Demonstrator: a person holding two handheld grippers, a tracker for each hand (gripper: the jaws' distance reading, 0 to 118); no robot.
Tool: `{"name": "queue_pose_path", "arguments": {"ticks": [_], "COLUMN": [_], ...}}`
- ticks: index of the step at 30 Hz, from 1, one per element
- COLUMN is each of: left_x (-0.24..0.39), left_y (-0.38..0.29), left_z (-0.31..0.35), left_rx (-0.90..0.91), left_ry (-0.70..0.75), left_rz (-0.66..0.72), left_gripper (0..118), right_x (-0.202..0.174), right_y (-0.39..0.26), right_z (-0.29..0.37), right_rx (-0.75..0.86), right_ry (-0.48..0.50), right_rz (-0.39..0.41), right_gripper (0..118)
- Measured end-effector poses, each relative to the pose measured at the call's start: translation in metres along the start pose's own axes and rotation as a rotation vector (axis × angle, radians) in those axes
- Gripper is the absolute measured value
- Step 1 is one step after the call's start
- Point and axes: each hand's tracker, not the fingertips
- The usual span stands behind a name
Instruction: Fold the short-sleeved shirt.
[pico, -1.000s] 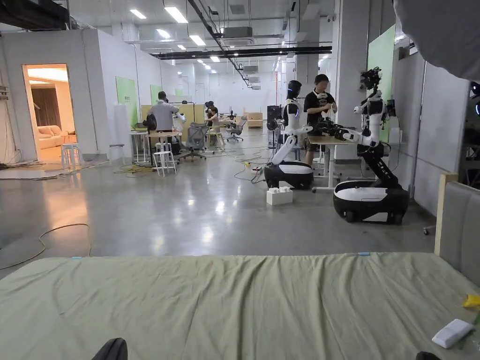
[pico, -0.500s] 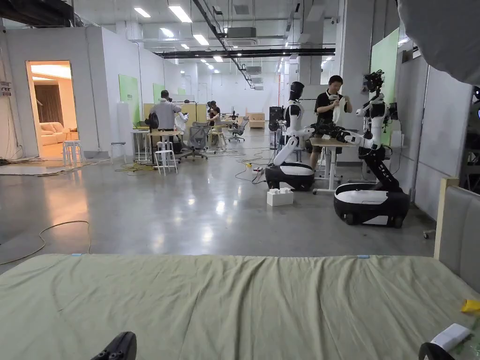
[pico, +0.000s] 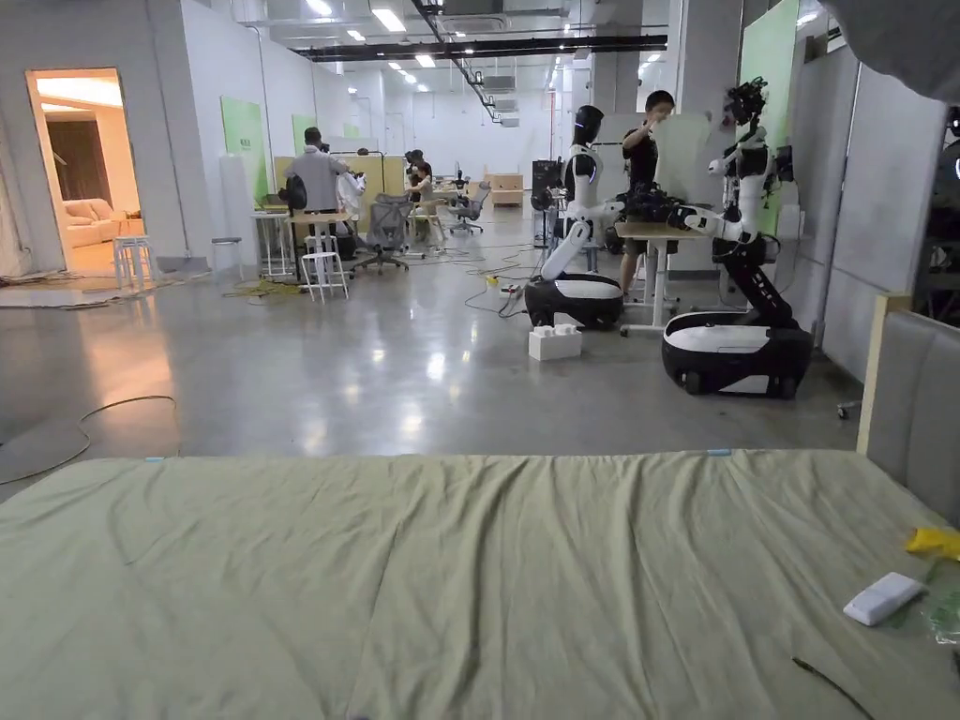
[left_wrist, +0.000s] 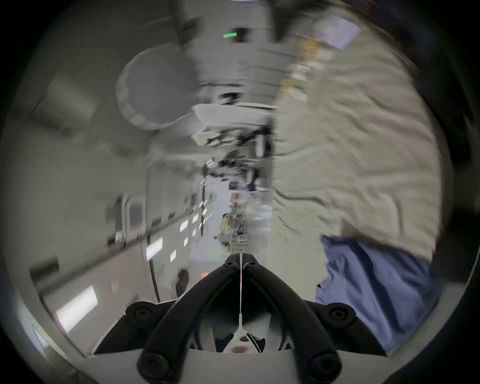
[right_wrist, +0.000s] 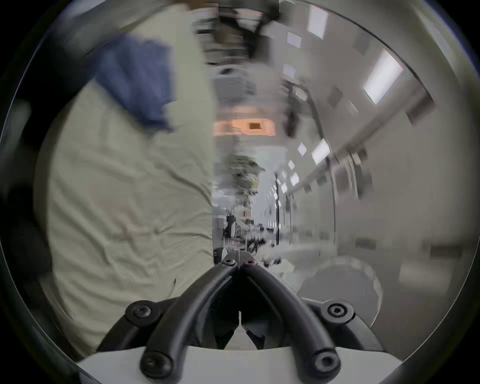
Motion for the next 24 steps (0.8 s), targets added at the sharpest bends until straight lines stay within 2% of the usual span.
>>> {"name": "queue_pose_path", "arguments": {"ticks": [2, 4, 7, 8, 9, 11, 13, 14, 15, 17, 20, 24], "left_x": [0.008, -0.014, -0.089, -0.108, -0.115, -0.107, -0.108, -0.107, -0.109, -0.110, -0.111, -0.113], "left_y": [-0.005, -0.010, -0.035, -0.054, -0.074, -0.106, -0.110, -0.101, -0.098, -0.095, -0.088, -0.086], "left_z": [0.001, 0.003, 0.017, 0.024, 0.031, 0.036, 0.037, 0.038, 0.040, 0.043, 0.046, 0.047], "left_rx": [-0.024, -0.054, -0.027, 0.009, 0.057, 0.205, 0.192, 0.154, 0.139, 0.153, 0.158, 0.156], "left_ry": [-0.041, -0.018, 0.009, 0.017, 0.033, 0.052, 0.056, 0.084, 0.094, 0.070, 0.058, 0.057], "left_rz": [0.080, 0.359, 1.100, 1.370, 1.621, 1.936, 1.884, 1.816, 1.740, 1.679, 1.688, 1.677], "left_gripper": [0, 0, 0, 0, 0, 0, 0, 0, 0, 0, 0, 0], "right_x": [0.007, 0.023, 0.066, 0.077, 0.069, 0.069, 0.064, 0.060, 0.062, 0.072, 0.073, 0.076], "right_y": [-0.002, -0.011, -0.033, -0.042, -0.057, -0.078, -0.088, -0.092, -0.094, -0.088, -0.091, -0.089], "right_z": [0.002, 0.001, 0.007, 0.012, 0.013, 0.021, 0.024, 0.024, 0.027, 0.031, 0.033, 0.033], "right_rx": [-0.010, -0.065, -0.136, -0.143, -0.151, -0.132, -0.136, -0.165, -0.169, -0.111, -0.112, -0.105], "right_ry": [0.010, -0.065, -0.216, -0.271, -0.316, -0.357, -0.305, -0.262, -0.315, -0.372, -0.355, -0.345], "right_rz": [-0.159, -0.364, -0.841, -1.035, -1.224, -1.540, -1.766, -1.839, -1.788, -1.669, -1.733, -1.737], "right_gripper": [0, 0, 0, 0, 0, 0, 0, 0, 0, 0, 0, 0]}}
